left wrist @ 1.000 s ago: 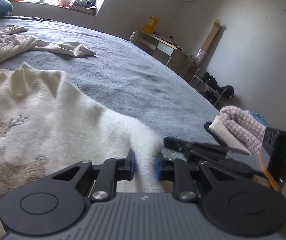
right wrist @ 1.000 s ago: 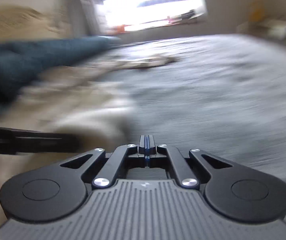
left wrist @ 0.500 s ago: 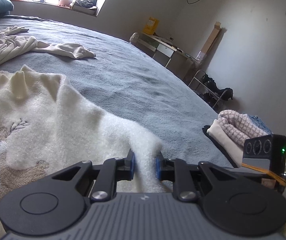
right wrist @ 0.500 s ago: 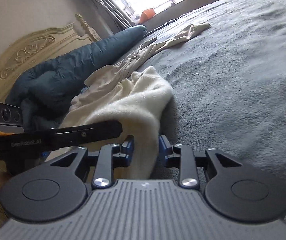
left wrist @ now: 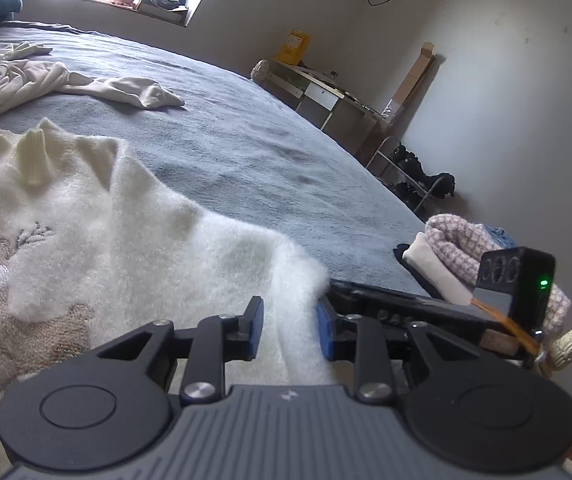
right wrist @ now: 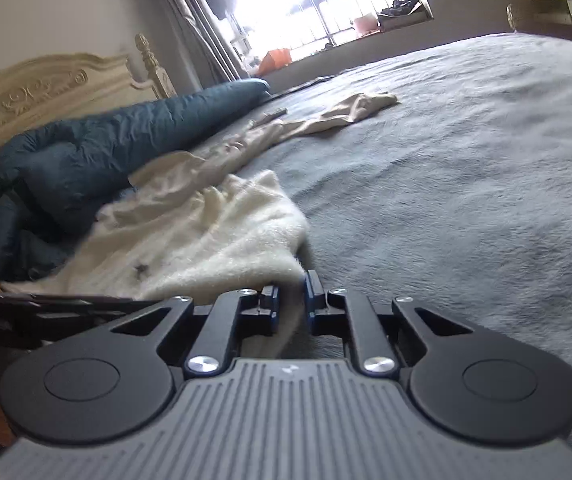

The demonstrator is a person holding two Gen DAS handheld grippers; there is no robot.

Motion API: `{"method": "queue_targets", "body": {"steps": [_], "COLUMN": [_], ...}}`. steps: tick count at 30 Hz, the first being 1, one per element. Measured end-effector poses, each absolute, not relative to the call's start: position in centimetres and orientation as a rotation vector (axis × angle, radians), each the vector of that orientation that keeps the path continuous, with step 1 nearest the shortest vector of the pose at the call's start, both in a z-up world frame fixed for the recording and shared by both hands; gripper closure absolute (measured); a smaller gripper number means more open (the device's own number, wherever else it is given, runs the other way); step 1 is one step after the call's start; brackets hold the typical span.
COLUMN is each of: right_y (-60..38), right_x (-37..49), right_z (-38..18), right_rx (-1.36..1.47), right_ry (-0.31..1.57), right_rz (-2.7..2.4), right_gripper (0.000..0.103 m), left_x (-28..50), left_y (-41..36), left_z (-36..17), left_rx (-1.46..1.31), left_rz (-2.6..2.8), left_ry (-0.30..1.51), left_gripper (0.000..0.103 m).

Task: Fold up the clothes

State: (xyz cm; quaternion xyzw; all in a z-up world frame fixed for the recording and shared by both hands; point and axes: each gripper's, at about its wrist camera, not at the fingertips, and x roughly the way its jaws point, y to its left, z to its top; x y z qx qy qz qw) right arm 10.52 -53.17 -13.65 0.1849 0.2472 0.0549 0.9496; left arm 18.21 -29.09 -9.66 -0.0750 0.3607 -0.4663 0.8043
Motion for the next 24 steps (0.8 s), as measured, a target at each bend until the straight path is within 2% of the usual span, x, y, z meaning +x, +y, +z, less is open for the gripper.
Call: {"method": "queue_targets", "body": {"steps": [8,10,11,14,19,24], "right_y": [-52.5,-52.8,-52.9,-53.6,-55.1,-53.8], "right_x": [10.7,10.7,10.6,9.6,7.1,5.2], "right_z": [-14.0,-14.1,-14.0,-13.5,-12.2,-12.2], "right_rx": [0.202,0.192,0.189,0.211,0.252,0.393], "right_ry": [0.540,0.561,0.570,0.595,0.613,0.580], "right_rz": [0.103,0.096,0.090,0.064,-0.024,0.168], "right_gripper": [0.091,0.085,0.076,0.070,0.067,0.068], "left_x": [18.1,17.9,17.9,17.9,17.9,17.4], "left_y": [-29.0,-28.8,-28.7,-28.7,-28.7,-28.6], "left_z": [-10.5,-10.5,-10.5,-10.3,-9.4,-8.3], "left_rx": [-0.079,-0.069,-0.072,-0.094,-0.153,-0.195], "left_rz": [-0.942,-0.934,-0.932,-0.927,-0.950,-0.960], "left_ry": [0.842,0.848,0.851,0.862,0.875,0.875], "left_gripper": [0.064,0.063,0.063,0.062,0.060,0.058]}}
